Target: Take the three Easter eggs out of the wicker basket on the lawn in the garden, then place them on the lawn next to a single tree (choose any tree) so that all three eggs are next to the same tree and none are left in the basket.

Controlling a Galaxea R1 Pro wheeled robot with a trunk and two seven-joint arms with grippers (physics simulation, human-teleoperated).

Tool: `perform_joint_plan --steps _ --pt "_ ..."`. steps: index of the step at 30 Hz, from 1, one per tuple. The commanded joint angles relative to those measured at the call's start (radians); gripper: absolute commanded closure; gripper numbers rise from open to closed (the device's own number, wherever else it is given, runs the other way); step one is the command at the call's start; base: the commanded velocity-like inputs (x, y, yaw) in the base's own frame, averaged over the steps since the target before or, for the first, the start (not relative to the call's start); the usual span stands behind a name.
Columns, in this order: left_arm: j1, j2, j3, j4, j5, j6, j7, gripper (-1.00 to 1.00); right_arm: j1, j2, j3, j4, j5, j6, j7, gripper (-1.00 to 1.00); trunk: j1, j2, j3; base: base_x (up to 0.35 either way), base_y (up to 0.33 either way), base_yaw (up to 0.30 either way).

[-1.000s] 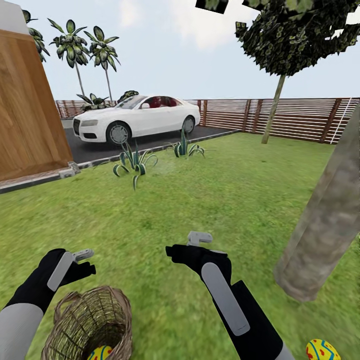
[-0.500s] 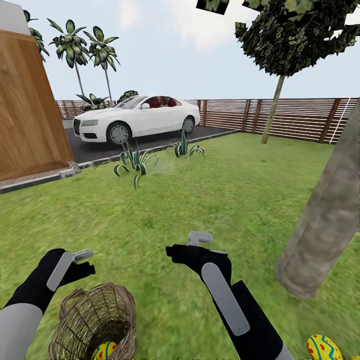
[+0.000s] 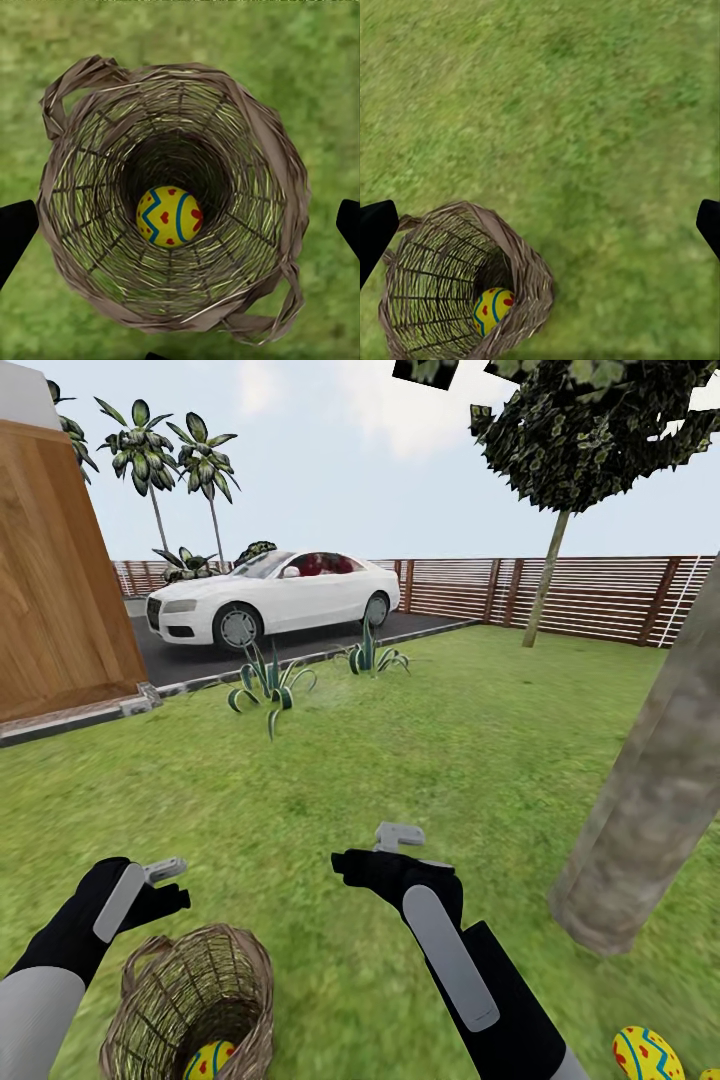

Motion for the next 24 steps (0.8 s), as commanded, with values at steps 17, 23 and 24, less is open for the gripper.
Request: perform_joint_plan --steps 17,23,24 --pt "0.000 0.000 0.000 -0.001 0.011 -0.014 0.008 -1.00 0.000 0.000 0.001 0.000 -0.009 0.002 -0.011 -1.00 0.034 -0.064 -0.029 0.000 0.000 0.000" --pt "0.000 0.000 0.000 -0.001 0.011 -0.014 0.008 -1.00 -0.001 0.000 0.001 0.002 -0.010 0.002 -0.011 -1.00 0.057 -0.106 -0.048 0.000 0.000 0.000" --pt "0.000 0.000 0.000 -0.001 0.011 -0.014 0.008 -1.00 -0.001 0.000 0.001 0.002 -0.010 0.002 -0.011 -1.00 0.061 -0.113 -0.051 0.000 0.000 0.000"
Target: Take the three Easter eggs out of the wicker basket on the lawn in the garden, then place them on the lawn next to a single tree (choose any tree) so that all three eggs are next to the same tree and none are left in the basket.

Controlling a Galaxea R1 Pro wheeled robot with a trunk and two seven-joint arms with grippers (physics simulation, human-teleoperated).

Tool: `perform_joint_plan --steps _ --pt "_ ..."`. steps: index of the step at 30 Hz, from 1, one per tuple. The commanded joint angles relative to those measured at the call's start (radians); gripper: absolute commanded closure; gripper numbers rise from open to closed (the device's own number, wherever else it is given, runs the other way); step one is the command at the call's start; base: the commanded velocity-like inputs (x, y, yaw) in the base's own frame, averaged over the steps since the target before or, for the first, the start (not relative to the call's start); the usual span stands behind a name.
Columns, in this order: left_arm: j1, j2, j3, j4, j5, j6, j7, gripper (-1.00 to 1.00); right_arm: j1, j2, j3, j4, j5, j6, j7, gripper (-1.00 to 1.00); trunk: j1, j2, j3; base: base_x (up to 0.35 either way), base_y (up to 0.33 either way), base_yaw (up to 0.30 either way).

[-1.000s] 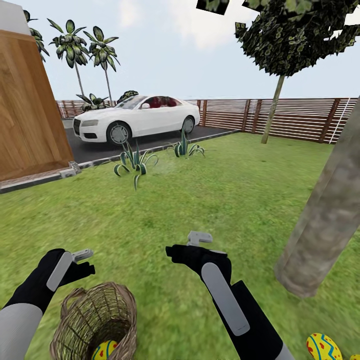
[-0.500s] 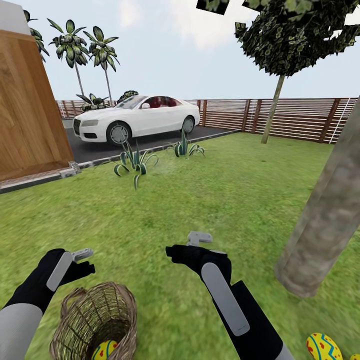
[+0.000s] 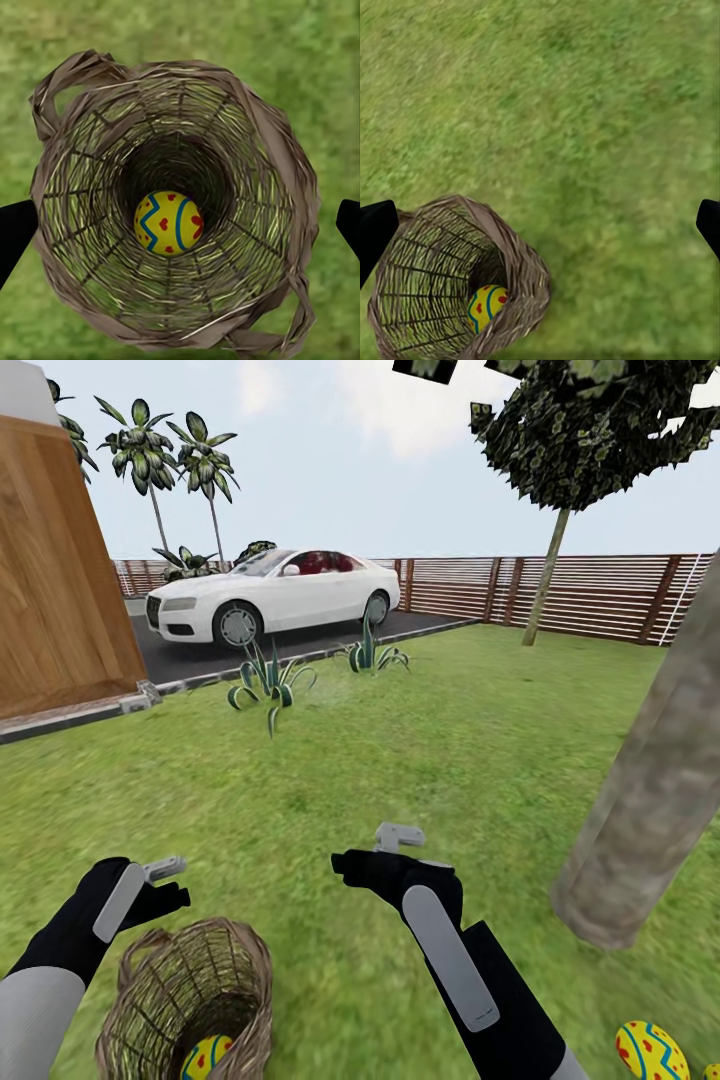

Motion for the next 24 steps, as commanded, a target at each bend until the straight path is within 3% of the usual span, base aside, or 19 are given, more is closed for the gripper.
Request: perform_joint_plan --steps 1,24 --pt "-0.001 0.000 0.000 -0.001 0.010 0.003 0.009 -1.00 -0.001 0.000 0.001 -0.001 -0.009 0.002 -0.010 -1.00 0.004 -0.008 -0.004 0.000 0.000 0.000" --pt "-0.002 0.010 0.002 0.014 0.012 0.006 0.006 -1.00 -0.001 0.001 0.000 -0.005 -0.008 0.002 -0.010 -1.00 0.092 -0.169 -0.076 0.000 0.000 0.000"
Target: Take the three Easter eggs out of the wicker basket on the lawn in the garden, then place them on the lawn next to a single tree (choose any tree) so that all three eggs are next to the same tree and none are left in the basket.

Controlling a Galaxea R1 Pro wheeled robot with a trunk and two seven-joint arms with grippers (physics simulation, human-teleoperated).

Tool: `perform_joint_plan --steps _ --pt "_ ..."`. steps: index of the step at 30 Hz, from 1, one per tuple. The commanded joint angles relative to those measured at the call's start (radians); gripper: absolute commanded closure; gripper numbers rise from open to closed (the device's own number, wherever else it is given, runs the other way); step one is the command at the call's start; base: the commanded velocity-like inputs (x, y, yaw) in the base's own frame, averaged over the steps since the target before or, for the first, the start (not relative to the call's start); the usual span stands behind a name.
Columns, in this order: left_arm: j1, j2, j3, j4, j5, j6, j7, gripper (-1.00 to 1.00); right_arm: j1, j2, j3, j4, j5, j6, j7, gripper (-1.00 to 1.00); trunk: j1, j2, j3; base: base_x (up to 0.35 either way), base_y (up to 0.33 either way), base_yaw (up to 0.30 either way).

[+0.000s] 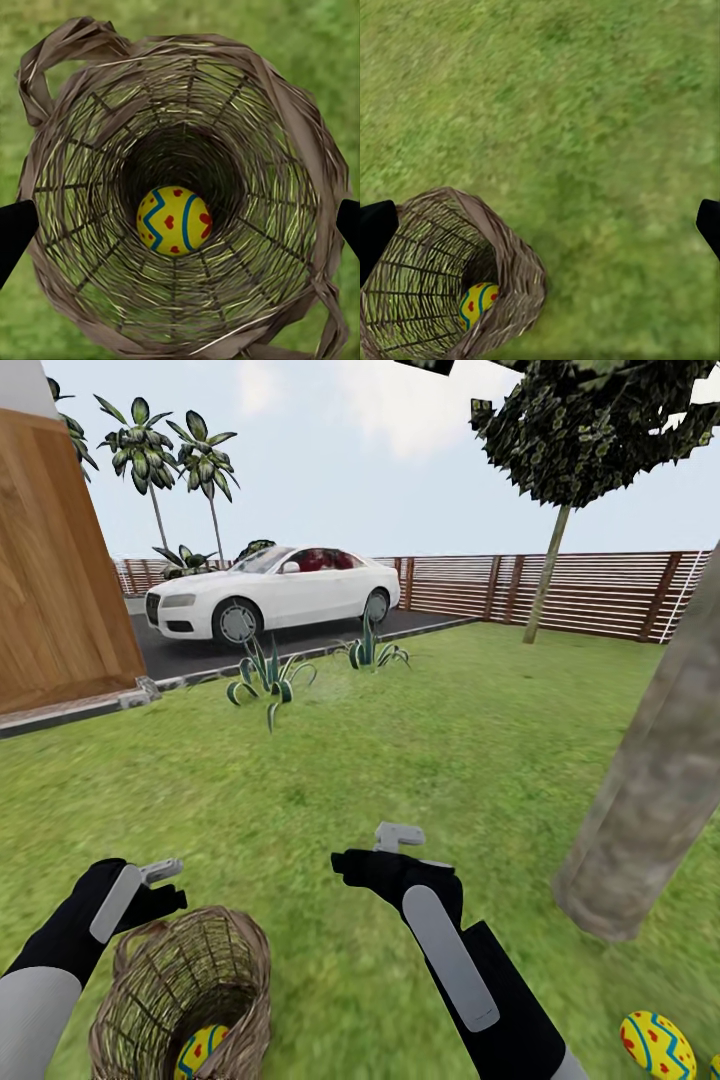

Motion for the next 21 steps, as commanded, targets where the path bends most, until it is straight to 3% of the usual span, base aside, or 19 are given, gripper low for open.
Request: perform_joint_plan --steps 1,21 --pt "-0.001 0.000 0.000 -0.001 0.011 0.003 0.009 -1.00 -0.001 0.000 0.001 -0.001 -0.009 0.002 -0.010 -1.00 0.004 -0.008 -0.004 0.000 0.000 0.000" --pt "-0.001 0.000 0.001 -0.001 0.012 0.003 0.009 -1.00 -0.001 0.001 0.001 -0.001 -0.009 0.002 -0.010 -1.00 0.080 -0.148 -0.067 0.000 0.000 0.000"
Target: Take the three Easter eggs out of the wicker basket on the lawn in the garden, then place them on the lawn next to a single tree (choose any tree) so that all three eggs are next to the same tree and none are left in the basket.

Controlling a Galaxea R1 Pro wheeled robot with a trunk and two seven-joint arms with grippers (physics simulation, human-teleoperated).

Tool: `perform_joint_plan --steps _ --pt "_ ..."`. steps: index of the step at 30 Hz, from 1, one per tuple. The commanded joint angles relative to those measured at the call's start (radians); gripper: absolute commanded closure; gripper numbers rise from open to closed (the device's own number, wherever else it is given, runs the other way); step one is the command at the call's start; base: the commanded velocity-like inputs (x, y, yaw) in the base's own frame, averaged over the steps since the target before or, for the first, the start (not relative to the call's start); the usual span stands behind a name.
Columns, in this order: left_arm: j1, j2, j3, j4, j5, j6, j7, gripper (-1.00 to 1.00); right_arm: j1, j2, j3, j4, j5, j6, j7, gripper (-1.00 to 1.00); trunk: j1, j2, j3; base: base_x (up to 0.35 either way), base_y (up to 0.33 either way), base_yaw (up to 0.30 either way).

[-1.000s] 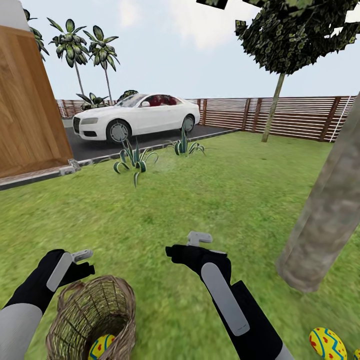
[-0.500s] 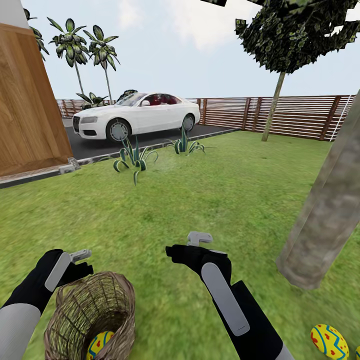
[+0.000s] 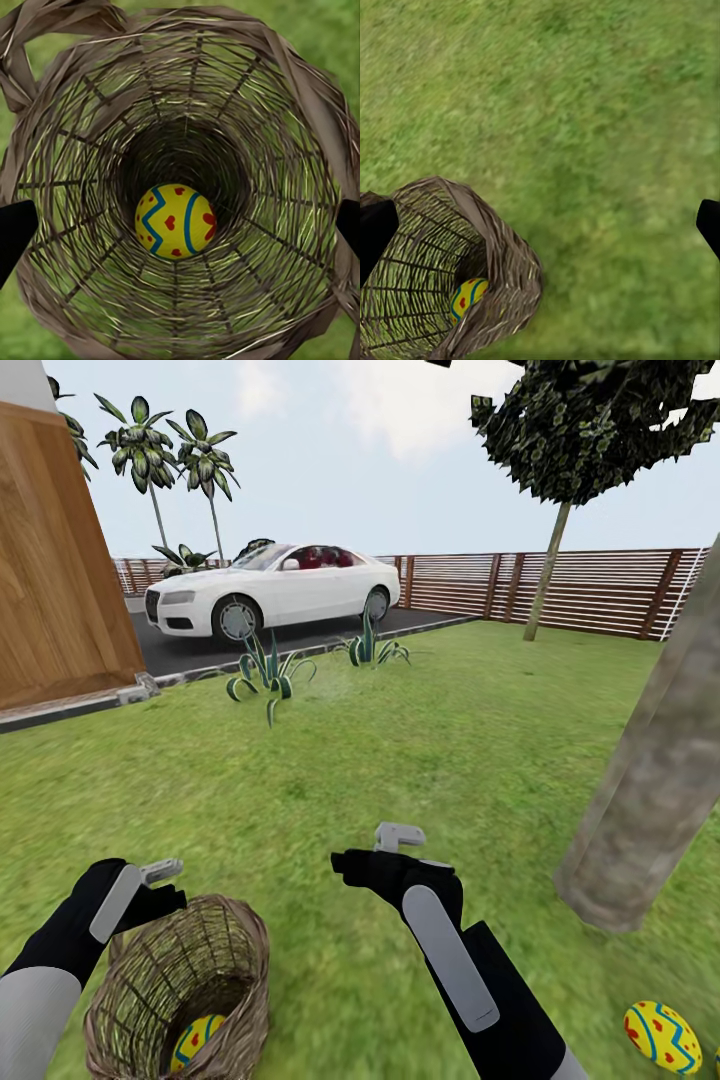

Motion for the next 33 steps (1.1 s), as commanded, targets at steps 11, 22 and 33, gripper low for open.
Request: perform_joint_plan --steps 11,22,33 --pt "-0.001 0.000 0.000 -0.001 0.009 0.003 0.009 -1.00 -0.001 0.000 0.001 -0.001 -0.009 0.002 -0.010 -1.00 0.042 -0.078 -0.036 0.000 0.000 0.000" --pt "-0.001 0.000 0.000 -0.002 0.009 0.002 0.009 -1.00 -0.001 0.000 0.001 -0.001 -0.009 0.002 -0.010 -1.00 0.084 -0.155 -0.070 0.000 0.000 0.000" --pt "0.000 0.000 0.000 -0.004 0.009 0.001 0.009 -1.00 -0.001 0.000 0.001 -0.001 -0.009 0.002 -0.010 -1.00 0.126 -0.232 -0.105 0.000 0.000 0.000"
